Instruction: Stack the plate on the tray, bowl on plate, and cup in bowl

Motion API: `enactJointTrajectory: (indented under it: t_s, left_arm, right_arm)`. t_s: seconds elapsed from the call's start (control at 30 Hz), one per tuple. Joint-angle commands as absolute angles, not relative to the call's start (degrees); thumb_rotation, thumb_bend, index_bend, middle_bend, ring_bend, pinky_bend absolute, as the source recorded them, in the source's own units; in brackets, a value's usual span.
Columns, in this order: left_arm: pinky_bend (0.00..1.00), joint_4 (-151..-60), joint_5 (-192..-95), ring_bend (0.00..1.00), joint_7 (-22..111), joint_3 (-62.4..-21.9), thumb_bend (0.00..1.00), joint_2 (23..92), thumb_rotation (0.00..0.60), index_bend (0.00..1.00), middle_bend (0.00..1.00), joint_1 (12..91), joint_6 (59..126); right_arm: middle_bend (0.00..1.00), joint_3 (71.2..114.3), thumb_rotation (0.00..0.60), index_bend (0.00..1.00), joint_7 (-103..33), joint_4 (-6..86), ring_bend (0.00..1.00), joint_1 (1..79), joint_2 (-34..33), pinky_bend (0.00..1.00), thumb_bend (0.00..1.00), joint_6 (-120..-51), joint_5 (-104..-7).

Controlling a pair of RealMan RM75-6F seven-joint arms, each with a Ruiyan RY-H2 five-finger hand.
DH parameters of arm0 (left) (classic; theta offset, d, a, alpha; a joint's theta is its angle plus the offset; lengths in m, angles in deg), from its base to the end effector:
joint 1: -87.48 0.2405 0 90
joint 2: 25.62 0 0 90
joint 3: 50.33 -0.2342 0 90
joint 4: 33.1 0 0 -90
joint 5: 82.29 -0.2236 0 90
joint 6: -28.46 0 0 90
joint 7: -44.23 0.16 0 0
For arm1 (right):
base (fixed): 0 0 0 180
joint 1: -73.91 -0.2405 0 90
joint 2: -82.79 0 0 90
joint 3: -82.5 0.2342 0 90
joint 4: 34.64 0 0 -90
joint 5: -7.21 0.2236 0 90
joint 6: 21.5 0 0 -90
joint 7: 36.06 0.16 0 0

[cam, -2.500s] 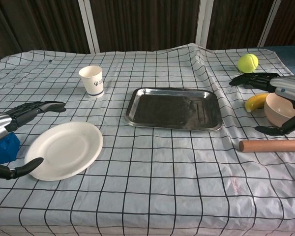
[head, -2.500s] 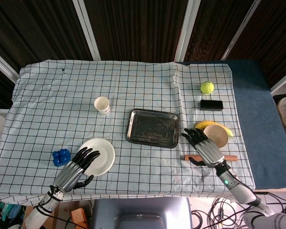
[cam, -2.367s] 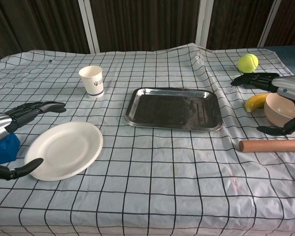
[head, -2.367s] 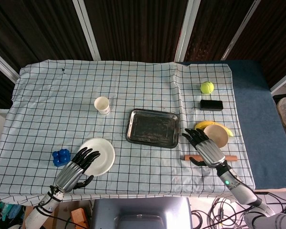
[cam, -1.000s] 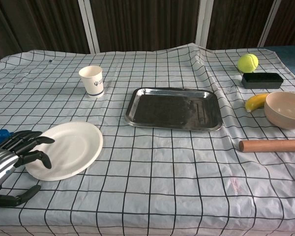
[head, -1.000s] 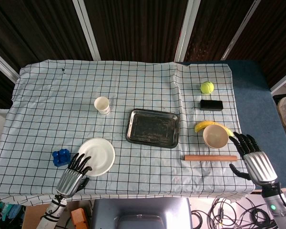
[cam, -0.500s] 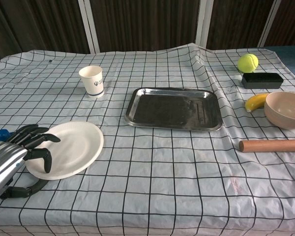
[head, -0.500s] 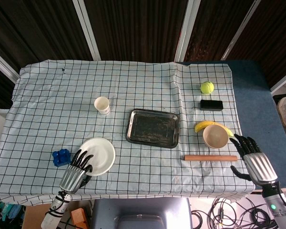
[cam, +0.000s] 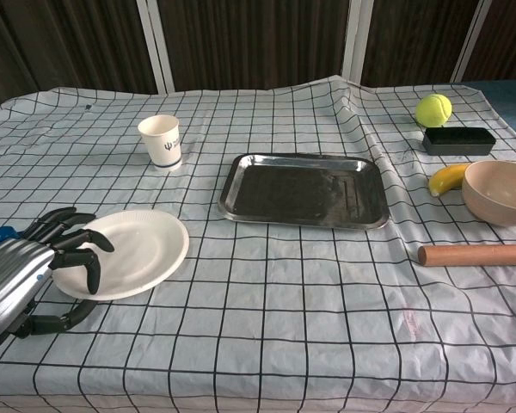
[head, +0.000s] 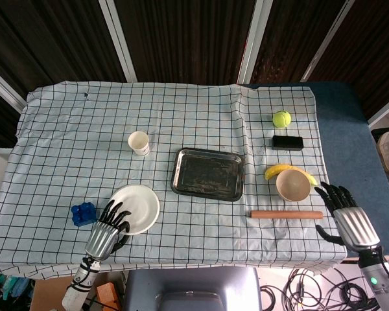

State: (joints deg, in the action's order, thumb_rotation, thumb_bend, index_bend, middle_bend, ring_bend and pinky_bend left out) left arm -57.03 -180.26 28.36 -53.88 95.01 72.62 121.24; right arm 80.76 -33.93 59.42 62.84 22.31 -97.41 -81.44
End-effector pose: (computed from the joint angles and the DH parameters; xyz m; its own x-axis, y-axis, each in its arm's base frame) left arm -0.2548 0.2241 -0.0758 0.3286 -0.0545 0.9429 0.8471 -0.4246 -0.3197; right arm -0.2880 -0.2062 0.1164 0.4193 -0.1946 0.8868 -0.9066 -0.1409 0.3977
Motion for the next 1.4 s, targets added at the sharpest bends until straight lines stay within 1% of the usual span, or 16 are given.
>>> enactJointTrajectory:
  t_s: [0.03,0.2,0.37,0.53,0.67,0.73,0.87,1.03,1.2,1.4]
  left_arm:
    - [0.06,-55.0,-180.0,0.12,26.2,-53.6,0.49,96.3,0.600,0.68,0.35,72.5,122.9]
    - [0.06,-52.7,-179.7,0.13,24.2,-53.3,0.52,97.4,0.600,0.70,0.38,72.5,125.4]
    - [0.05,-51.6,-179.0,0.14,22.0,-52.2,0.53,97.3,0.600,0.70,0.40,72.3,130.3]
    - [0.05,-52.9,-178.4,0.15,21.4,-50.5,0.53,96.1,0.600,0.71,0.40,70.5,135.4]
    - [0.05,-55.4,-178.7,0.15,22.5,-49.5,0.53,94.8,0.600,0.71,0.40,67.3,136.4]
    - [0.05,-57.4,-178.7,0.15,23.3,-49.0,0.53,94.2,0.600,0.71,0.40,65.1,135.4]
    - [0.05,-62.0,-178.4,0.15,24.5,-47.9,0.53,93.2,0.600,0.71,0.40,60.9,130.9]
    - [0.05,-66.2,-178.3,0.15,27.4,-45.9,0.53,92.9,0.600,0.71,0.40,55.5,127.0]
    - [0.05,-66.8,-177.6,0.15,29.8,-44.2,0.53,93.4,0.600,0.71,0.40,51.0,122.6]
    - [0.05,-65.7,-176.2,0.15,29.1,-43.1,0.53,94.9,0.600,0.71,0.39,47.0,116.5]
  right_arm:
    - [0.00,80.8,0.600,0.00,-33.9,59.4,0.00,62.9,22.4,0.00,0.24,-97.5,-81.5]
    - [0.00,81.0,0.600,0.00,-33.8,59.4,0.00,63.0,22.4,0.00,0.24,-97.5,-81.5]
    - [0.00,81.2,0.600,0.00,-33.6,59.5,0.00,63.1,22.4,0.00,0.24,-97.6,-81.5]
    - [0.00,81.6,0.600,0.00,-33.0,59.4,0.00,63.5,22.6,0.00,0.24,-98.3,-81.3]
    - [0.00,82.1,0.600,0.00,-32.2,59.5,0.00,63.9,22.8,0.00,0.24,-99.3,-81.2]
    - [0.00,82.4,0.600,0.00,-31.4,59.4,0.00,64.3,23.0,0.00,0.24,-100.2,-81.1]
    - [0.00,83.4,0.600,0.00,-30.2,59.1,0.00,64.8,23.4,0.00,0.24,-101.4,-80.1]
    - [0.00,84.6,0.600,0.00,-28.7,58.6,0.00,65.3,24.1,0.00,0.24,-102.1,-78.2]
    - [0.00,85.7,0.600,0.00,-26.0,58.7,0.00,65.6,24.8,0.00,0.24,-102.0,-76.4]
    - [0.00,88.2,0.600,0.00,-21.0,57.6,0.00,66.9,25.9,0.00,0.24,-104.1,-73.3]
